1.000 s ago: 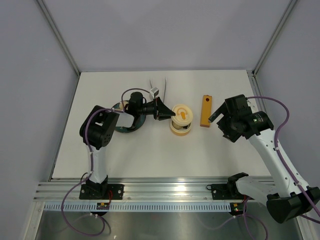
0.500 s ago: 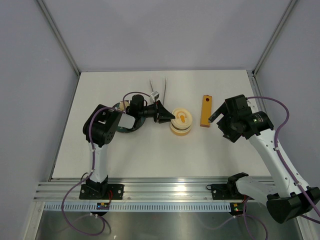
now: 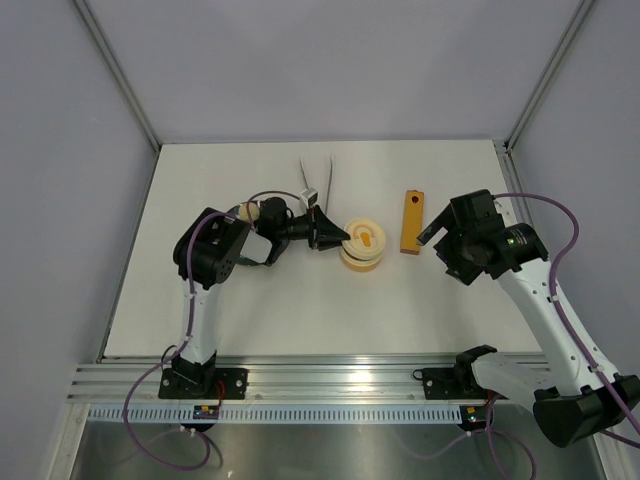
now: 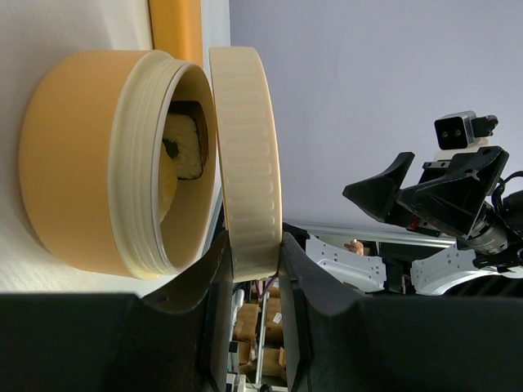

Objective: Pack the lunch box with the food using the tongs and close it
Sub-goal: Screw the box lid onto the packing box.

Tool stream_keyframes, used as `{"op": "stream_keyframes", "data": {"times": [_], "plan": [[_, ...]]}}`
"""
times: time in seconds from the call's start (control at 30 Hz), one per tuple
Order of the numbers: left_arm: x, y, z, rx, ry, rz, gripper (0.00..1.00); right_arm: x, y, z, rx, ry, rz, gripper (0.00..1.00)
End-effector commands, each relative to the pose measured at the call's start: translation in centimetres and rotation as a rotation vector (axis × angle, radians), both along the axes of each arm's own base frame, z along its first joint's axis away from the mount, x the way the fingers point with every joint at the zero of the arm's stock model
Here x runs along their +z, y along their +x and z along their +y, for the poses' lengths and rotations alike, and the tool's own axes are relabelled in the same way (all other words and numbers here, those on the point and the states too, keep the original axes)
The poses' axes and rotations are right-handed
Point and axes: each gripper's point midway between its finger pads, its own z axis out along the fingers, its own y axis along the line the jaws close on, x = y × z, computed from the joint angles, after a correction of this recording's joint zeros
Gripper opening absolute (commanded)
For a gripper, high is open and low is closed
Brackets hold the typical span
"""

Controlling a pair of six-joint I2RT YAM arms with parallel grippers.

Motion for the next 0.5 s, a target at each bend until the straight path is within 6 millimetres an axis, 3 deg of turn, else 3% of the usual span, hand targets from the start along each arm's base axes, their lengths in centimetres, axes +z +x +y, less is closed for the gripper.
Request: {"op": "stream_keyframes", "data": {"times": [0.0, 0.47], "plan": [[0.89, -0.57, -0.01, -0.02, -0.039, -0.061, 0.0, 0.68, 0.27, -0.03, 0.003, 0.01, -0.037, 0.98], [0.07, -0.76, 0.18, -0.009, 0.024, -0.066, 0.0, 0.73, -0.04, -0.22, -0.007, 0.014, -0.044, 0.98]]}}
